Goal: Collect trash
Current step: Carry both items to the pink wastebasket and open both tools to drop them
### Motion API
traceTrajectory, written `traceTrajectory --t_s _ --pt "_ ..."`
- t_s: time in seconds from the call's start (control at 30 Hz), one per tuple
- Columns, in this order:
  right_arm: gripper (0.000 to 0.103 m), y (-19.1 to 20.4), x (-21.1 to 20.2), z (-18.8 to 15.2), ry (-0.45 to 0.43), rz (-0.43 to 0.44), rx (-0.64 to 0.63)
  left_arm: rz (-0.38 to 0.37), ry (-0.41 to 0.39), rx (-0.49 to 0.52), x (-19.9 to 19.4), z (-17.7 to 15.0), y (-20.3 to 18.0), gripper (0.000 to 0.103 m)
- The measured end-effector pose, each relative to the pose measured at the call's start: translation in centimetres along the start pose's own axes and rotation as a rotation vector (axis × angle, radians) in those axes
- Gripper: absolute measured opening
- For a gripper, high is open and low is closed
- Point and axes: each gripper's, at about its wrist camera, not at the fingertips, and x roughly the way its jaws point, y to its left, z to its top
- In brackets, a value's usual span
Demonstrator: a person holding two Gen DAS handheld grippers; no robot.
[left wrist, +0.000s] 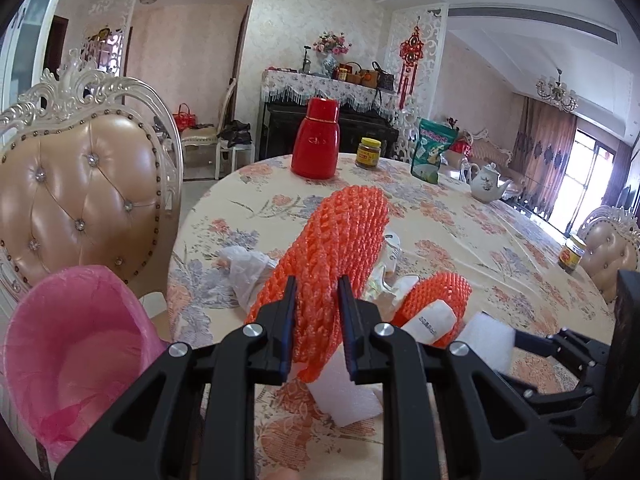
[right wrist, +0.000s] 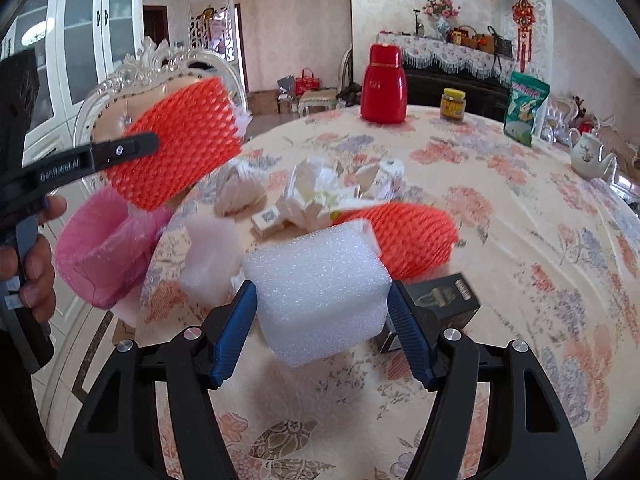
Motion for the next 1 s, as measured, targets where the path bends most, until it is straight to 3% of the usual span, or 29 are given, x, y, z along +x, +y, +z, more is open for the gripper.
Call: traceTrajectory --t_s 0.5,1.0 --pt "0.064 0.6 -1.0 3.6 -0.073 -0.006 0.008 0.101 -0.069 -0.037 -3.6 1.2 3.5 0.019" --pt "0.064 5.9 0.9 7.7 -0.101 0.086 -0.035 0.255 -0.109 -0.111 -7.6 1.5 10.7 0.020"
